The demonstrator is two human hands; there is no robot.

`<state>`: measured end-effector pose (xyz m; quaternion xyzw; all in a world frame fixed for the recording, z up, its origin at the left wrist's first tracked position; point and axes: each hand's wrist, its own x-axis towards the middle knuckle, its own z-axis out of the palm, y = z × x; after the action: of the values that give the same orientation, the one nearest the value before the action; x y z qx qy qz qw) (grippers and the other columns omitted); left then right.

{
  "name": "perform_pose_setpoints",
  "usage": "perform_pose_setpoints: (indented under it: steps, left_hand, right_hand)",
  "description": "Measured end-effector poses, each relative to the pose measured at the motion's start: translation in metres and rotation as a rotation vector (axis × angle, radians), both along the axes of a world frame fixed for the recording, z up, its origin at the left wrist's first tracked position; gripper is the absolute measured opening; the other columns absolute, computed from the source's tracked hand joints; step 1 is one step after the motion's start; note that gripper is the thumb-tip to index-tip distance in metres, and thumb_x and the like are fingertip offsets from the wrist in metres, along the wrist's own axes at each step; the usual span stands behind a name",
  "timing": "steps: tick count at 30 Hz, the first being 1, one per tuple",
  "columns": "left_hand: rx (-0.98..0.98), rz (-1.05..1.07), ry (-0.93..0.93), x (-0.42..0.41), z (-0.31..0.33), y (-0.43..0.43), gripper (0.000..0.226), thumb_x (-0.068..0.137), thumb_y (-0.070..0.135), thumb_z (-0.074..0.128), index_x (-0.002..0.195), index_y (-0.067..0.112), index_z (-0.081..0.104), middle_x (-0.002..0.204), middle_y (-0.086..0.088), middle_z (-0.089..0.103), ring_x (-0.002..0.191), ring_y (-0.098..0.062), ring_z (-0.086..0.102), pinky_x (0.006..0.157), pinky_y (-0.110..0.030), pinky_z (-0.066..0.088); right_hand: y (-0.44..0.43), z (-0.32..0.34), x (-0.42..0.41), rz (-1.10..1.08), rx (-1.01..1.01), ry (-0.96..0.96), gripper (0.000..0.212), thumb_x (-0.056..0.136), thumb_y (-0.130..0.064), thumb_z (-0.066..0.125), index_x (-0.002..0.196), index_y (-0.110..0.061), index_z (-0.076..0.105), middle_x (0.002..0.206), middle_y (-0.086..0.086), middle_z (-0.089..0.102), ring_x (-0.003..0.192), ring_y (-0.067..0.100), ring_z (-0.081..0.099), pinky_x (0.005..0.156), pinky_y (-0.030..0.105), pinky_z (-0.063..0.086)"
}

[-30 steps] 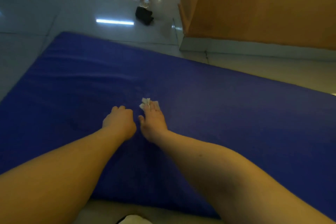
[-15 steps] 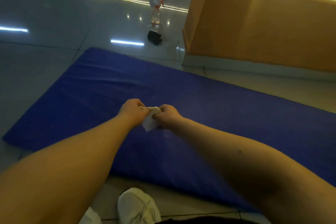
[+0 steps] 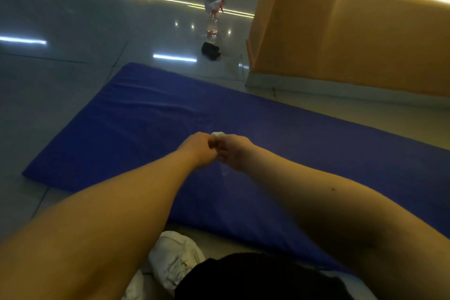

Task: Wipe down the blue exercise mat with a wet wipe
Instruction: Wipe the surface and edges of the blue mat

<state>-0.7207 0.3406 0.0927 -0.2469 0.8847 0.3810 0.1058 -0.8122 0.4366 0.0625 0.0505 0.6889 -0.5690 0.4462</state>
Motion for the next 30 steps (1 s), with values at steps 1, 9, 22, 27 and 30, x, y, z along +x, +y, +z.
perform_pose_setpoints:
  steps: [1, 9, 22, 27, 30]
  left_hand:
    - [0.029, -0.023, -0.010, -0.002, -0.011, 0.000, 0.017, 0.097, 0.030, 0.059, 0.108, 0.022, 0.069, 0.102, -0.003, 0.069, 0.090, -0.021, 0.066, 0.082, -0.042, 0.057]
    - [-0.323, -0.126, -0.341, -0.017, -0.102, -0.021, 0.039, 0.098, 0.029, 0.056, 0.136, 0.018, 0.054, 0.137, -0.004, 0.047, 0.122, -0.025, 0.047, 0.091, -0.041, 0.053]
    - [-0.525, -0.216, -0.594, -0.013, -0.153, -0.028, 0.101, 0.089, 0.042, 0.074, 0.160, 0.013, 0.009, 0.164, -0.013, -0.004, 0.149, -0.041, 0.011, 0.100, -0.045, 0.052]
    - [-0.543, -0.220, -0.594, -0.014, -0.150, -0.028, 0.101, 0.085, 0.046, 0.076, 0.159, 0.015, 0.015, 0.164, -0.012, 0.002, 0.147, -0.040, 0.016, 0.100, -0.044, 0.050]
    - [-0.554, -0.230, -0.584, -0.011, -0.150, -0.030, 0.097, 0.085, 0.047, 0.075, 0.157, 0.015, 0.018, 0.163, -0.012, 0.005, 0.145, -0.040, 0.018, 0.094, -0.043, 0.052]
  right_hand:
    - [0.002, -0.020, -0.006, -0.013, 0.061, 0.033, 0.014, 0.075, -0.023, 0.076, 0.077, -0.010, 0.071, 0.075, 0.010, 0.067, 0.062, 0.020, 0.062, 0.059, 0.035, 0.050]
    - [0.063, -0.087, -0.081, -0.093, 0.524, 0.638, 0.014, 0.100, -0.014, 0.051, 0.104, -0.025, 0.058, 0.126, 0.011, 0.066, 0.111, 0.025, 0.061, 0.078, 0.020, 0.036]
    - [-0.014, -0.165, -0.047, 0.720, 0.698, 0.904, 0.072, 0.105, -0.055, 0.026, 0.162, -0.019, 0.000, 0.163, 0.011, -0.032, 0.152, 0.033, -0.022, 0.123, 0.051, -0.010]
    - [-0.036, -0.165, -0.039, 0.863, 0.622, 0.926, 0.072, 0.105, -0.056, 0.023, 0.162, -0.018, 0.002, 0.166, 0.004, -0.023, 0.153, 0.027, -0.021, 0.124, 0.049, -0.007]
    - [0.001, -0.168, -0.060, 0.712, 0.620, 0.954, 0.077, 0.105, -0.049, 0.034, 0.161, -0.013, -0.005, 0.168, 0.000, -0.020, 0.155, 0.024, -0.008, 0.126, 0.044, 0.001]
